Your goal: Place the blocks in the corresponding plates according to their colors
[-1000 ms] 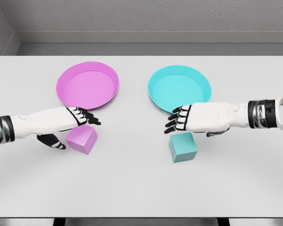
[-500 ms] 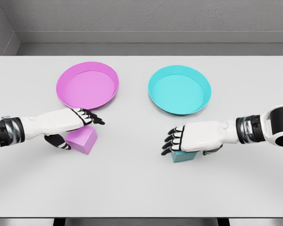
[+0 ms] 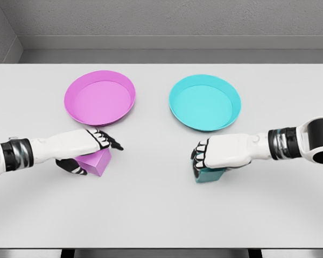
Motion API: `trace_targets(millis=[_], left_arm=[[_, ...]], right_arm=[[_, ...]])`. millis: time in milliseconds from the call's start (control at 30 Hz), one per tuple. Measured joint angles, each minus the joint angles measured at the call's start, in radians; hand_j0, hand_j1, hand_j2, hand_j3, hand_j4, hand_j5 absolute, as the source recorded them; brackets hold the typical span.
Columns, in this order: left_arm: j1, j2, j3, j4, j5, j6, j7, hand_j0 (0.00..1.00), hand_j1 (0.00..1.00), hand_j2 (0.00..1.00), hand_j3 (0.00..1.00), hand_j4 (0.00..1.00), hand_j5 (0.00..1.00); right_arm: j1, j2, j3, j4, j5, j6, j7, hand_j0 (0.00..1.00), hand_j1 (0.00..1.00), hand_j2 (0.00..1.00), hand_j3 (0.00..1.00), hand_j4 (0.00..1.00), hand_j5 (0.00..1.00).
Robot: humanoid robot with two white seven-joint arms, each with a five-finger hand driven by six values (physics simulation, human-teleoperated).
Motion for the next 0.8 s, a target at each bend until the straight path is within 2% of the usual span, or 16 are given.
trace_targets(millis=[167,233,433,500,533,567,633,800], left_arm=[[0.000,-0.001,-0.004,0.000,-0.001,-0.012,-0.001,0.67,0.67,0.67,0.67,0.67,0.67],[-0.002,0.000,-0.005,0.000,-0.001,-0.027,-0.002,0.54,0.54,0.54,0.54,0.54,0.54],[-0.011,0.002,-0.006,0.000,-0.001,-0.093,-0.004,0.42,0.42,0.42,0.42,0.42,0.42],[-0.020,0.003,-0.005,0.000,0.000,-0.120,-0.005,0.42,0.42,0.42,0.42,0.42,0.42],[-0.025,0.003,-0.004,0.000,0.000,-0.133,-0.005,0.42,0.42,0.42,0.42,0.42,0.42],[-0.035,0.003,-0.004,0.000,0.000,-0.144,-0.005,0.42,0.42,0.42,0.42,0.42,0.42],[-0.055,0.004,-0.002,-0.001,0.003,-0.161,-0.005,0.41,0.41,0.41,0.41,0.41,0.41],[-0.126,0.006,0.007,0.015,0.008,-0.177,-0.004,0.42,0.42,0.42,0.42,0.42,0.42]], right_arm=[[-0.003,0.040,-0.114,0.073,-0.020,0.000,0.000,0.59,0.59,0.59,0.59,0.59,0.59],[-0.006,0.072,-0.157,0.123,-0.040,0.000,0.000,0.59,0.59,0.59,0.59,0.59,0.59],[-0.026,0.151,-0.316,0.264,-0.121,0.000,0.000,0.59,0.59,0.59,0.59,0.59,0.59],[-0.057,0.177,-0.353,0.331,-0.140,0.000,0.000,0.60,0.60,0.60,0.60,0.60,0.60],[-0.063,0.194,-0.365,0.362,-0.144,0.000,0.000,0.65,0.65,0.65,0.65,0.65,0.65],[-0.063,0.211,-0.373,0.389,-0.147,0.000,0.000,0.82,0.82,0.82,0.82,0.82,0.82],[-0.063,0.235,-0.382,0.422,-0.148,0.000,0.000,0.99,0.99,0.99,0.99,0.99,0.99],[-0.063,0.263,-0.393,0.455,-0.145,0.000,0.000,1.00,1.00,1.00,1.00,1.00,1.00]])
